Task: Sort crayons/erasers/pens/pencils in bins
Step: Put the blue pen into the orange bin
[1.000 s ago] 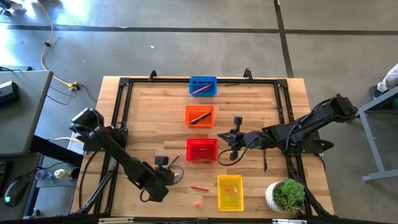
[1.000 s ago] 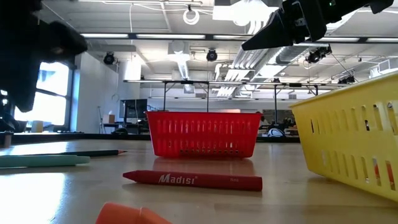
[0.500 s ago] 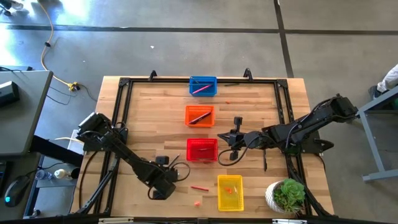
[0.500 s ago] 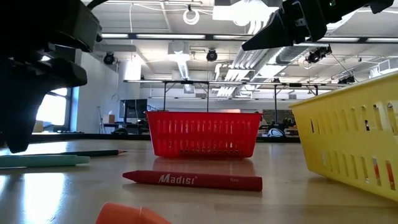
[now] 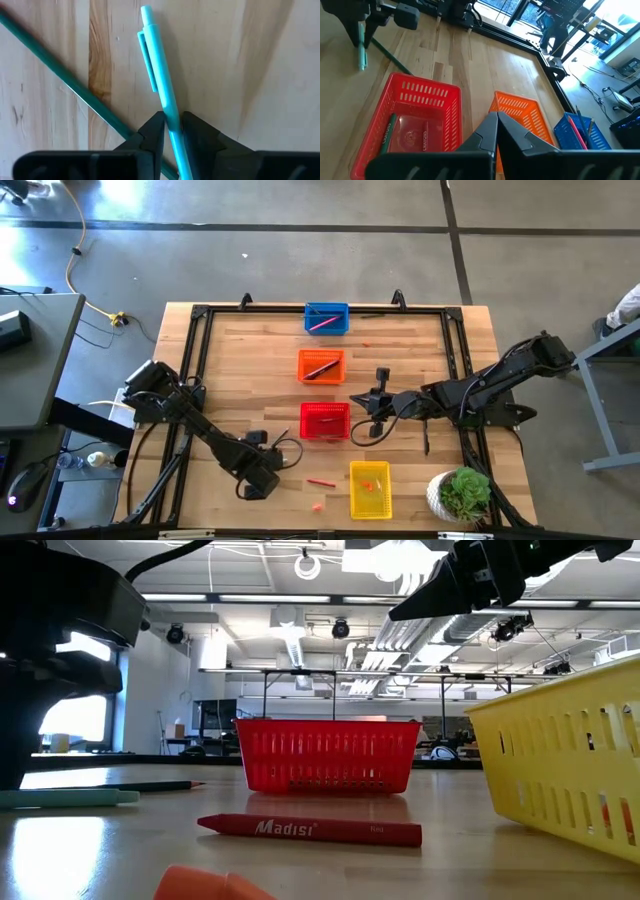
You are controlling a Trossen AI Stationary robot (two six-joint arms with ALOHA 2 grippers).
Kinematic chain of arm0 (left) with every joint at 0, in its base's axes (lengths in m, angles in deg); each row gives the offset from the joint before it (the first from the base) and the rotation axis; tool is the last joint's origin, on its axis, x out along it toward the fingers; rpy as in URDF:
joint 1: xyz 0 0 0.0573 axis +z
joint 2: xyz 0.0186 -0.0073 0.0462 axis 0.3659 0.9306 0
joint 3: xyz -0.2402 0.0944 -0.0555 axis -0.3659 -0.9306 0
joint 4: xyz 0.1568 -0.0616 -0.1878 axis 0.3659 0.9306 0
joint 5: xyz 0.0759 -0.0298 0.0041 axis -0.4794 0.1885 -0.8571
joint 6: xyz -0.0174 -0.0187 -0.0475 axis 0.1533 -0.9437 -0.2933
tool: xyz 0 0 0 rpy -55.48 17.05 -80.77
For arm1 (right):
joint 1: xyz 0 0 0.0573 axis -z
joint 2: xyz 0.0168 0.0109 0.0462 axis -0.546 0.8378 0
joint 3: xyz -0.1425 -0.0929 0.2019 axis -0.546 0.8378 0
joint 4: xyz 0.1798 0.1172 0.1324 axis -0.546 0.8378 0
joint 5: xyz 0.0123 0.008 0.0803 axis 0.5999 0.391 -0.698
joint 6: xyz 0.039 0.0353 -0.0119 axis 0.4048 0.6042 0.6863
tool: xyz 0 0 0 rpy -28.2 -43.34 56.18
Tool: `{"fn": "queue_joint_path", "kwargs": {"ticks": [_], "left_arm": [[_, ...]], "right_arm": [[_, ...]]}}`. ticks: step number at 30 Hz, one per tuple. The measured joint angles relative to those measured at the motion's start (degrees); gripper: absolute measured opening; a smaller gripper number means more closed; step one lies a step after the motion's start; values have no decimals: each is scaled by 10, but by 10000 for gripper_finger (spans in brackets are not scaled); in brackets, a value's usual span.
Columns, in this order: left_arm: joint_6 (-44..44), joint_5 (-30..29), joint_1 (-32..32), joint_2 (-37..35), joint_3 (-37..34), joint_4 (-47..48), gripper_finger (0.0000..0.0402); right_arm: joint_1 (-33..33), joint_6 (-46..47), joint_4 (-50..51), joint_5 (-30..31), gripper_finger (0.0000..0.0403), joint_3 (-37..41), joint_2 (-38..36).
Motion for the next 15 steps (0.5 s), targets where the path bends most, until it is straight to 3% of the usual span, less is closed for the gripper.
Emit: {"fn": "queue_joint_path", "kwargs": {"ticks": [6, 15], "left_arm": [[11, 0, 0, 0, -7, -12, 53], [34, -2, 0, -1, -7, -13, 7]], "right_arm": [[0, 0, 0, 0, 0, 0, 0], [0, 0, 0, 0, 0, 0, 0]]}}
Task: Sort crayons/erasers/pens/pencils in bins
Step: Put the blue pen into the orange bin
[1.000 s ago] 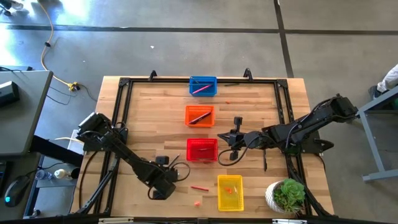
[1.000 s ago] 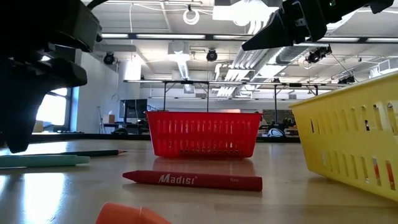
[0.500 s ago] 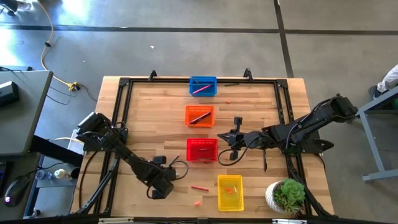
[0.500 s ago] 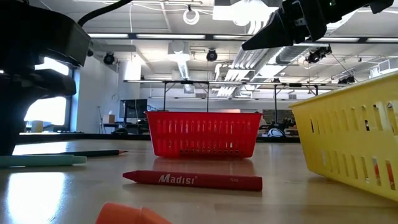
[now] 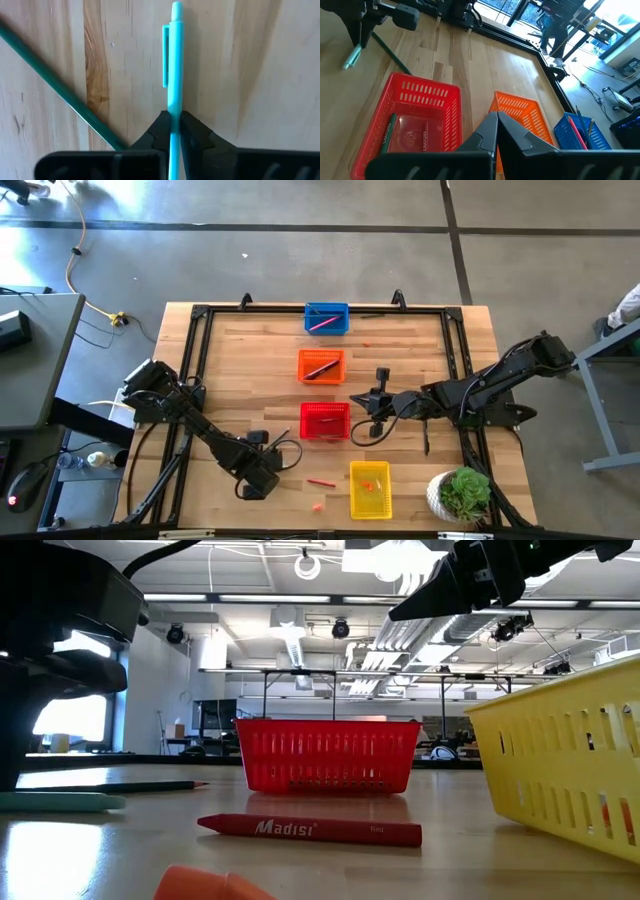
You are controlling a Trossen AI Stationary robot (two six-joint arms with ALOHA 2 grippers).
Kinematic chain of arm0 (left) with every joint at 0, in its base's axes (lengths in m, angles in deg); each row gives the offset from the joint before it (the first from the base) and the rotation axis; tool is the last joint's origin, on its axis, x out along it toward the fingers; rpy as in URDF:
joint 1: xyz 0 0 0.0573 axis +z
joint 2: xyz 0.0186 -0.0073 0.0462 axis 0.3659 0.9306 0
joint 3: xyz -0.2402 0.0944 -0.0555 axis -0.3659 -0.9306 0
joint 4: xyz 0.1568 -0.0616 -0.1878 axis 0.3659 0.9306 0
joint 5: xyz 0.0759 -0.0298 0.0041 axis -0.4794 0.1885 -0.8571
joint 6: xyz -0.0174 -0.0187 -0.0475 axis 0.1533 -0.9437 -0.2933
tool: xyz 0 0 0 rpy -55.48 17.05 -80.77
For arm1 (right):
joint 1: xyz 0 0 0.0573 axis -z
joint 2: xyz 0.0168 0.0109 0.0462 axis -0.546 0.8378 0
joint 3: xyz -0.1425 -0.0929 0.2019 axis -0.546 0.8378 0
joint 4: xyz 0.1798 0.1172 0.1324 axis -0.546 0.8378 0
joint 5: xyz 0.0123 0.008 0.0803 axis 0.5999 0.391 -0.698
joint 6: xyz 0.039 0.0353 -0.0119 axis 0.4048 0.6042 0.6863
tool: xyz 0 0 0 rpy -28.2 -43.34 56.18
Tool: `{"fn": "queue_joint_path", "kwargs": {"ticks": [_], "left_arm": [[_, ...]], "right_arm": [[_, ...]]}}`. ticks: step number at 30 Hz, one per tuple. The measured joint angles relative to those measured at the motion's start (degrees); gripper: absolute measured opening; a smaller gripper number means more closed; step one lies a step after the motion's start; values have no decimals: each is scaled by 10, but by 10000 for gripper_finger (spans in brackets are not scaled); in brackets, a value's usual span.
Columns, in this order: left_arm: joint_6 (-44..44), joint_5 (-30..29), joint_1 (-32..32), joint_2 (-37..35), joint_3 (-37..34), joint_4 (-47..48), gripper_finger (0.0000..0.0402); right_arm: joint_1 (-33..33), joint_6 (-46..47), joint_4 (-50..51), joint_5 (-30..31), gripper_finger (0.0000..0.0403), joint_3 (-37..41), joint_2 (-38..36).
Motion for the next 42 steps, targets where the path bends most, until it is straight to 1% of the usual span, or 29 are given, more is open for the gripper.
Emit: {"fn": "queue_joint_path", "kwargs": {"ticks": [6, 14, 18, 22, 24, 27, 29, 30, 34, 38, 42], "left_arm": [[11, -3, 0, -17, -3, -1, 8], [11, -52, 2, -89, -2, 7, 8], [18, -111, 4, -140, -2, 28, 8], [44, -209, 22, -194, -2, 34, 8], [71, -249, 47, -214, -1, 33, 8], [132, -274, 102, -225, -1, 2, 8], [185, -272, 146, -226, -1, -22, 8], [212, -264, 170, -222, -1, -49, 8], [306, -208, 267, -201, -1, -156, 8], [354, -135, 359, -175, -1, -230, 8], [376, -105, 431, -137, -1, -274, 8]], "right_arm": [[0, 0, 0, 0, 0, 0, 0], [0, 0, 0, 0, 0, 0, 0], [0, 0, 1, 0, 0, 0, 0], [0, 0, 0, 0, 0, 0, 0], [0, 0, 0, 0, 0, 0, 0], [0, 0, 0, 0, 0, 0, 0], [0, 0, -1, -2, 0, 0, 0], [0, 0, 0, -2, 0, 0, 0], [0, 0, 0, -3, 0, 0, 0], [0, 0, 1, -3, 0, 0, 0], [0, -6, 0, -3, 0, 0, 0]]}}
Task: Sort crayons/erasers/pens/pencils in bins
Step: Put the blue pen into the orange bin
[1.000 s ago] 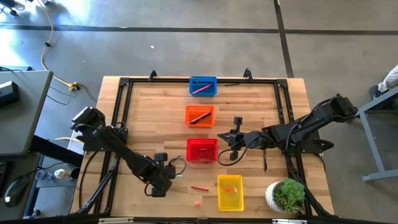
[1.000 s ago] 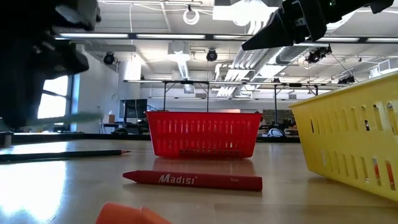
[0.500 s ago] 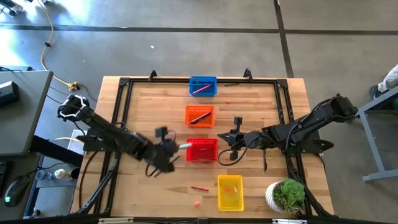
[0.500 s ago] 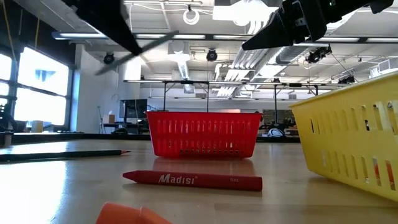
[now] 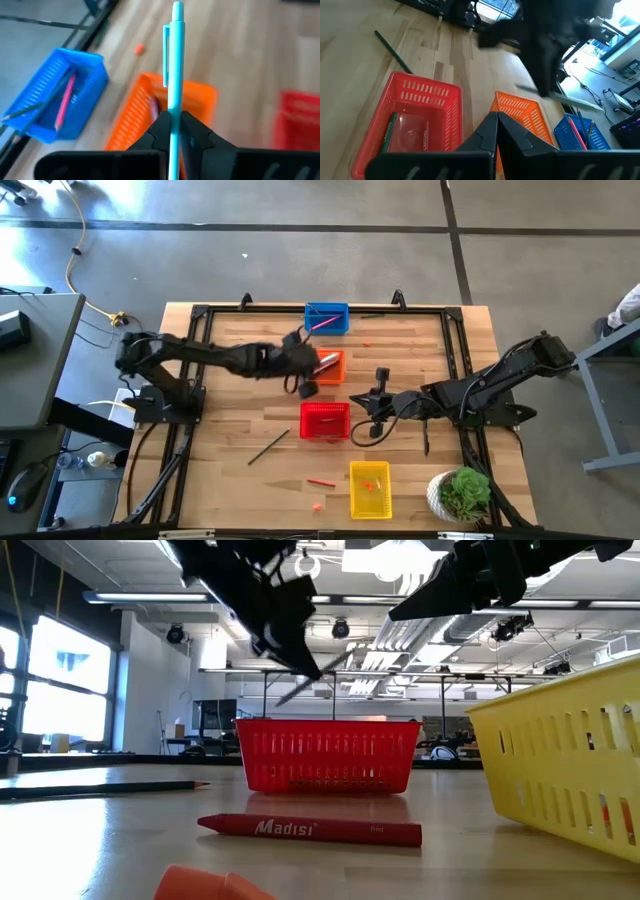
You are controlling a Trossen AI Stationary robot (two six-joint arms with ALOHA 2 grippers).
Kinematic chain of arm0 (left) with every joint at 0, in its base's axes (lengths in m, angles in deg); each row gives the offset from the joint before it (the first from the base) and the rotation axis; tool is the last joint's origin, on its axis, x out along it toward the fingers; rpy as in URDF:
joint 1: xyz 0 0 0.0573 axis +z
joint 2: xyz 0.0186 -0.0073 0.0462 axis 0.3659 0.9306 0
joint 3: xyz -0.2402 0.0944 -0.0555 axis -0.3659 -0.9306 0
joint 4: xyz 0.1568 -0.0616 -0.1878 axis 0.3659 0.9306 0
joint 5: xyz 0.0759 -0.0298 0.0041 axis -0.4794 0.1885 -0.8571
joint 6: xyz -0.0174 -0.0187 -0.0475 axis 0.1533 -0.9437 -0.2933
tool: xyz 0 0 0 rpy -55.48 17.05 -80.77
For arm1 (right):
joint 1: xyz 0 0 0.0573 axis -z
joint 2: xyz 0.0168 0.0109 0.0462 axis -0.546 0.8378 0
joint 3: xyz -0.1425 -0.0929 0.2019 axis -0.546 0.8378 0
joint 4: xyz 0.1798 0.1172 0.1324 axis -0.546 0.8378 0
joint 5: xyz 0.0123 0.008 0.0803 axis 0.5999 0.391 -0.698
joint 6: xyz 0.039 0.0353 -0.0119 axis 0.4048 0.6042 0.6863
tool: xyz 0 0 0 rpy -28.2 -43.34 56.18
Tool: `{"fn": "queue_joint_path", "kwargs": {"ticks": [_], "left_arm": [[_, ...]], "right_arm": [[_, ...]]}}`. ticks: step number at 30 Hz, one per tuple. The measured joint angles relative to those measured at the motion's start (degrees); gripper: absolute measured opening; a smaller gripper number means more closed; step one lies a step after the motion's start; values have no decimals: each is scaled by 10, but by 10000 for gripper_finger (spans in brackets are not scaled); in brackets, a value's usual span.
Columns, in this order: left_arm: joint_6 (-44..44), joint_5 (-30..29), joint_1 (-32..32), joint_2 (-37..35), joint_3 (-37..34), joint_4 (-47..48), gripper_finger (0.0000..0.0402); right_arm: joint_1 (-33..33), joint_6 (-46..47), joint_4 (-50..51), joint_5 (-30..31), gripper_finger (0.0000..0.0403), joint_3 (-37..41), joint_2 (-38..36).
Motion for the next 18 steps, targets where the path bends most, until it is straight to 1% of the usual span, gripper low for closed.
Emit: {"fn": "queue_joint_path", "kwargs": {"ticks": [3, 6, 13, 18], "left_arm": [[-1, 28, 39, 29, 1, -23, 8], [-4, 48, 60, 54, 1, -39, 8], [-4, 56, 70, 114, 1, -92, 8], [-3, 61, 76, 136, 1, -105, 8]], "right_arm": [[0, 0, 0, 0, 0, 0, 0], [0, 0, 0, 0, 0, 0, 0], [0, 0, 0, 0, 0, 0, 0], [0, 0, 0, 0, 0, 0, 0]]}}
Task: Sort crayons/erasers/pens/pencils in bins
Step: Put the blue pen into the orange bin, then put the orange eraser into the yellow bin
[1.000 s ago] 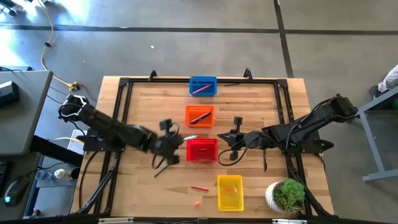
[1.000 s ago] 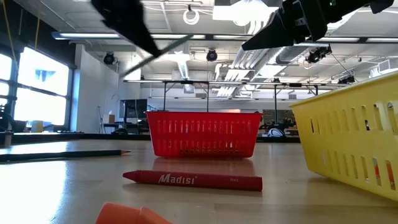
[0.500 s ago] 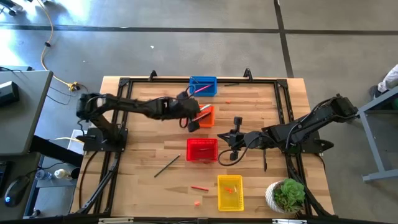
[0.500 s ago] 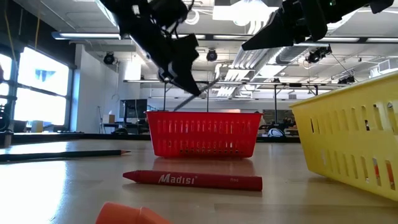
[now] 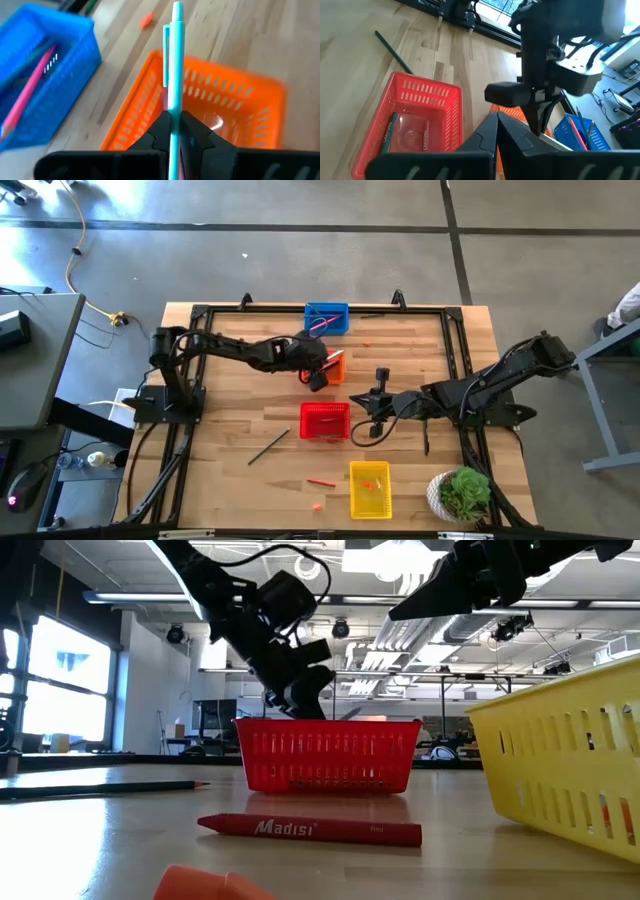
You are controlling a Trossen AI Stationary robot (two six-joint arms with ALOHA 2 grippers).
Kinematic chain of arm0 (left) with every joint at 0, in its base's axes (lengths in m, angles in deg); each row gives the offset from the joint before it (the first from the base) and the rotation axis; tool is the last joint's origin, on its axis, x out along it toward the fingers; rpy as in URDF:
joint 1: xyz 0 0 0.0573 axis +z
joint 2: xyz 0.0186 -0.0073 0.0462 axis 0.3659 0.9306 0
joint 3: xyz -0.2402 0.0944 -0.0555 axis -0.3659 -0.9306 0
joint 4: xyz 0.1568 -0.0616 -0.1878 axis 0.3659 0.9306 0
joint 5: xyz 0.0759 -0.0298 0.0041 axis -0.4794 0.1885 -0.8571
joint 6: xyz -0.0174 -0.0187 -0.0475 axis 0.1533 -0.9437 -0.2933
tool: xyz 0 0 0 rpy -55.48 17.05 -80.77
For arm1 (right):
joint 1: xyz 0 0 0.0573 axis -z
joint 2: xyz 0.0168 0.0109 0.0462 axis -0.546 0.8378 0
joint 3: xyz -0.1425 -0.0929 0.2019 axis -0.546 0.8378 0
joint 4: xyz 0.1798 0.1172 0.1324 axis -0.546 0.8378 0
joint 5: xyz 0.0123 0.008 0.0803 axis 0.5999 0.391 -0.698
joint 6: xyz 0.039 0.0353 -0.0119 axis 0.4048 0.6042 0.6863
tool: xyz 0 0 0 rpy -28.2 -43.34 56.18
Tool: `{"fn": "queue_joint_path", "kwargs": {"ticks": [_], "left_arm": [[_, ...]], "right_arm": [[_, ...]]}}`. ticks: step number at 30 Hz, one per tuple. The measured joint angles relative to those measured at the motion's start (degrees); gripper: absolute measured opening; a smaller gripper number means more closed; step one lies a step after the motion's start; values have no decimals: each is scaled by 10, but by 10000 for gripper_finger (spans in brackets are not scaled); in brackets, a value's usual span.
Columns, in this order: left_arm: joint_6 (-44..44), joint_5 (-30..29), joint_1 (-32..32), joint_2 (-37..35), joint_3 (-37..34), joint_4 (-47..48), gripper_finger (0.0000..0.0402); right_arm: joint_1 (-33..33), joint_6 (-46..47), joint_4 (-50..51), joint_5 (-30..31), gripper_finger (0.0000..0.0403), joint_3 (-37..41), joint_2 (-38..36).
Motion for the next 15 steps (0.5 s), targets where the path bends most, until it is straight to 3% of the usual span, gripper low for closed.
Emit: {"fn": "queue_joint_path", "kwargs": {"ticks": [15], "left_arm": [[17, -13, -1, -4, 0, -24, 99]], "right_arm": [[0, 1, 2, 0, 0, 0, 0]]}}
